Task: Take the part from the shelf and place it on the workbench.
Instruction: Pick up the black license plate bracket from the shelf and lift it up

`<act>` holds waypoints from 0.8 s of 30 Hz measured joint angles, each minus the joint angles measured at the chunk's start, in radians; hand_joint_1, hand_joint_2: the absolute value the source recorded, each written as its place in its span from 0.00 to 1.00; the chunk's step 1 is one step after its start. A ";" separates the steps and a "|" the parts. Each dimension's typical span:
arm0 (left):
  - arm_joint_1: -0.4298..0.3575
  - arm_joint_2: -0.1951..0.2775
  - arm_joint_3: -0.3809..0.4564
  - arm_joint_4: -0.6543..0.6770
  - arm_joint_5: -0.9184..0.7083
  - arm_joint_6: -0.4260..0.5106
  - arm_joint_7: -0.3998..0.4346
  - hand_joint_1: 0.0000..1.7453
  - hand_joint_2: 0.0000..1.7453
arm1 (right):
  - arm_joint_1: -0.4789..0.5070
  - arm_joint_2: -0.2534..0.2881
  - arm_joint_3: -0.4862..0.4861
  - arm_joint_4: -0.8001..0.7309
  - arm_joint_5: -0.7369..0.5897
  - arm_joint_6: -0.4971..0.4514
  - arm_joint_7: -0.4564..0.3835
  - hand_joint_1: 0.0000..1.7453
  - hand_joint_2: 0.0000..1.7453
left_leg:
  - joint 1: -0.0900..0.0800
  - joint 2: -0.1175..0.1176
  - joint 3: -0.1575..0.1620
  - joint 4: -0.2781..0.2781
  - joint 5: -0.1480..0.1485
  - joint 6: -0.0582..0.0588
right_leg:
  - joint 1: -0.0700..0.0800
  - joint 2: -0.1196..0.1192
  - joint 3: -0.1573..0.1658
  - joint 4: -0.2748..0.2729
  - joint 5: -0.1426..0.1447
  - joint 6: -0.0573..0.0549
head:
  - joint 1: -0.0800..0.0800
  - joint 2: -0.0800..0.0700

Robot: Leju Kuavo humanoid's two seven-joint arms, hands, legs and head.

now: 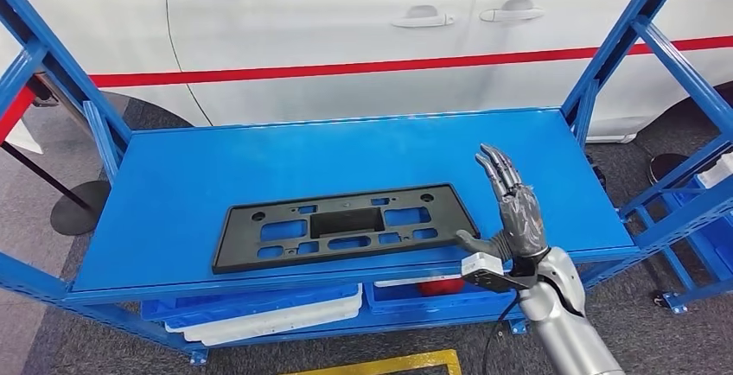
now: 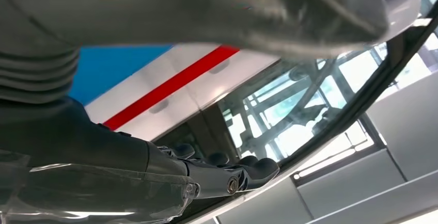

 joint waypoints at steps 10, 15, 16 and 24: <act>0.010 0.002 0.011 0.000 -0.003 0.001 -0.006 0.00 0.00 | 0.208 -0.049 -0.053 -0.164 0.053 -0.014 -0.003 0.00 0.00 | 0.015 0.003 -0.076 0.182 -0.067 -0.034 | -0.010 -0.007 0.015 -0.008 -0.004 -0.017 | 0.000 0.000; 0.009 0.002 0.023 0.000 -0.010 -0.001 -0.011 0.00 0.00 | 0.270 -0.049 -0.051 -0.234 0.120 -0.012 -0.004 0.00 0.00 | 0.009 0.001 0.004 0.010 -0.013 -0.006 | -0.005 -0.003 0.014 0.003 -0.012 0.008 | 0.000 0.000; 0.009 0.002 0.023 0.000 -0.011 -0.001 -0.012 0.00 0.00 | 0.276 -0.049 -0.047 -0.245 0.136 -0.011 -0.004 0.00 0.00 | 0.009 0.001 0.005 0.007 -0.011 0.001 | -0.007 -0.002 0.014 0.004 -0.013 0.013 | 0.000 0.000; 0.010 0.004 0.024 0.000 -0.032 -0.006 -0.019 0.00 0.00 | 0.317 -0.046 0.076 -0.296 0.376 -0.056 0.065 0.00 0.00 | 0.008 0.004 0.003 -0.001 -0.001 0.023 | -0.013 -0.001 -0.103 0.264 -0.126 0.030 | 0.000 0.000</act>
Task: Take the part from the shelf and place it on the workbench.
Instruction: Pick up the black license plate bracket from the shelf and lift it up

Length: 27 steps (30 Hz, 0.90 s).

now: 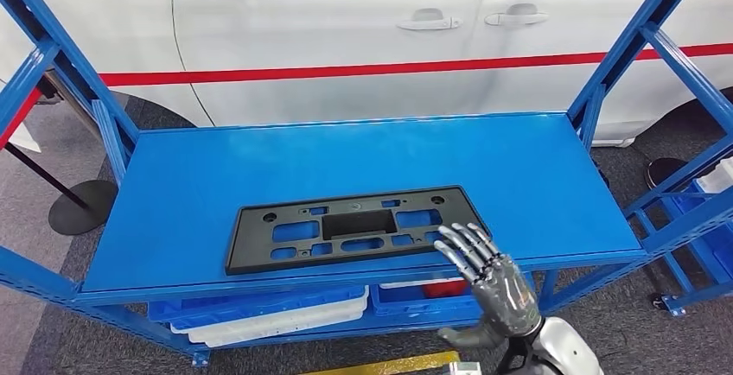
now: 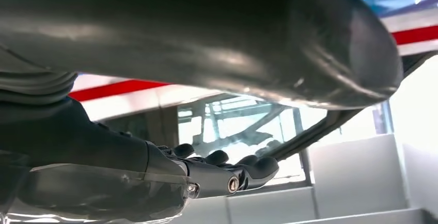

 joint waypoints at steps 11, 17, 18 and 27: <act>-0.008 0.001 0.000 0.000 -0.023 -0.004 -0.013 0.00 0.00 | -0.110 0.040 0.235 0.053 0.206 -0.097 0.171 0.00 1.00 | 0.000 0.000 -0.055 0.132 -0.082 -0.049 | 0.005 -0.001 0.126 -0.277 0.118 -0.057 | 0.000 0.000; -0.009 0.006 0.001 0.000 -0.030 -0.001 -0.012 0.00 0.00 | -0.228 0.069 0.320 0.160 0.170 -0.100 0.198 0.00 1.00 | 0.005 0.001 -0.061 0.144 -0.048 -0.056 | 0.006 -0.001 0.123 -0.265 0.116 -0.055 | 0.000 0.000; -0.010 0.006 0.002 0.000 -0.031 -0.001 -0.012 0.00 0.00 | -0.244 0.073 0.327 0.173 0.164 -0.102 0.200 0.00 1.00 | 0.004 0.001 -0.029 0.077 -0.023 -0.052 | 0.008 -0.001 0.122 -0.262 0.114 -0.051 | 0.000 0.000; -0.014 0.007 0.006 0.000 -0.040 -0.001 -0.021 0.00 0.00 | -0.359 0.120 0.358 0.307 0.170 -0.121 0.219 0.00 1.00 | 0.004 0.002 -0.005 -0.003 0.010 -0.006 | 0.004 0.000 0.034 -0.079 0.011 -0.008 | 0.000 0.000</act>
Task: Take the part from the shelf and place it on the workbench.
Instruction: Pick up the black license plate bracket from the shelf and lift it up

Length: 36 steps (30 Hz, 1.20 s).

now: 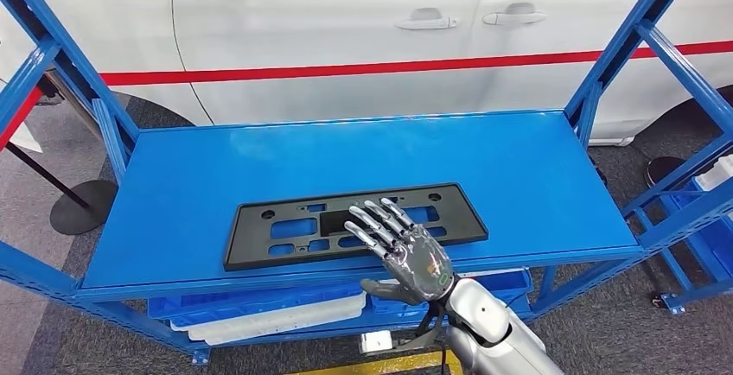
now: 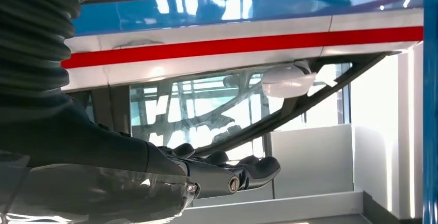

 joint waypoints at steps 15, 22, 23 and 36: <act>-0.002 0.000 0.020 0.000 -0.005 -0.001 0.005 0.00 0.00 | -0.156 0.090 0.032 0.270 0.044 -0.033 0.036 0.00 1.00 | -0.001 -0.003 -0.077 0.163 -0.091 -0.046 | 0.004 -0.004 0.081 -0.198 0.118 -0.055 | 0.000 0.000; 0.002 0.001 0.021 0.000 -0.017 -0.001 0.003 0.00 0.00 | -0.167 0.106 0.034 0.317 0.209 -0.052 0.098 0.00 1.00 | 0.000 -0.002 -0.037 0.063 -0.007 -0.044 | 0.009 -0.002 0.081 -0.184 0.109 -0.045 | 0.000 0.000; 0.001 0.002 0.021 0.000 -0.019 -0.002 0.003 0.00 0.00 | -0.173 0.108 0.038 0.320 0.241 -0.053 0.107 0.00 1.00 | -0.001 -0.002 -0.022 0.028 0.002 -0.039 | 0.011 -0.002 0.079 -0.181 0.107 -0.041 | 0.000 0.000; -0.002 0.004 0.021 0.000 -0.039 -0.018 -0.005 0.00 0.00 | -0.280 0.143 0.139 0.465 0.329 -0.028 0.155 0.00 1.00 | -0.003 -0.003 -0.018 0.004 0.014 -0.001 | 0.005 0.000 0.007 -0.040 0.071 -0.014 | 0.000 0.000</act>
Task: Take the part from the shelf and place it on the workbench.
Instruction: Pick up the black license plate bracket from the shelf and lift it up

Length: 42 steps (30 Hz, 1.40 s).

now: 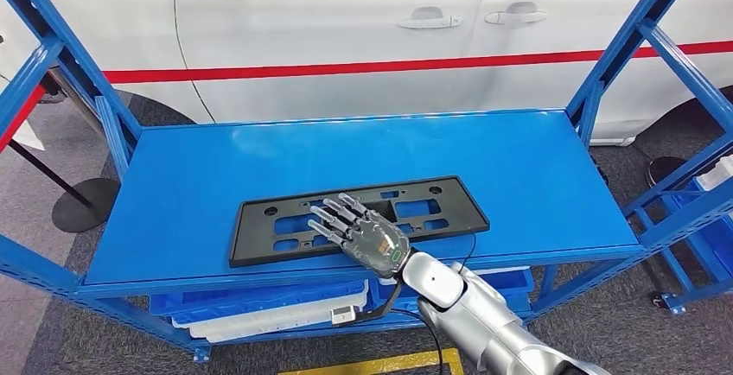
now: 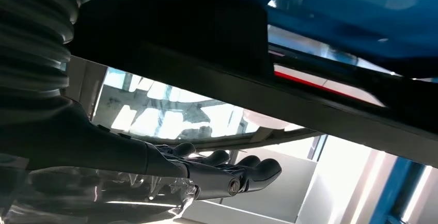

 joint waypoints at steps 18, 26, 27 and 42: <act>0.003 0.000 0.006 0.000 -0.017 0.001 -0.005 0.00 0.00 | -0.132 0.079 0.017 0.258 -0.018 0.006 0.143 0.00 1.00 | 0.012 0.000 0.009 0.017 -0.020 -0.049 | 0.004 0.000 0.064 -0.137 0.045 -0.018 | 0.000 0.000; 0.003 0.001 0.017 0.000 -0.018 0.000 -0.003 0.00 0.00 | -0.173 0.082 -0.013 0.334 0.000 0.055 0.234 0.00 1.00 | 0.010 0.001 0.002 0.005 -0.006 -0.004 | -0.004 0.001 -0.048 0.098 -0.079 0.016 | 0.000 0.000; 0.004 0.001 0.020 0.000 -0.018 0.000 -0.002 0.00 0.00 | -0.176 0.082 -0.018 0.343 0.000 0.058 0.238 0.00 1.00 | 0.008 0.001 0.001 0.005 -0.005 -0.003 | -0.004 0.001 -0.069 0.140 -0.090 0.017 | 0.000 0.000; 0.005 -0.005 0.033 0.000 -0.017 0.000 -0.003 0.00 0.00 | -0.228 0.082 -0.073 0.433 -0.008 0.108 0.195 0.98 1.00 | 0.008 0.001 -0.115 0.261 -0.135 -0.056 | 0.004 -0.005 0.080 -0.178 0.064 -0.043 | -0.001 0.000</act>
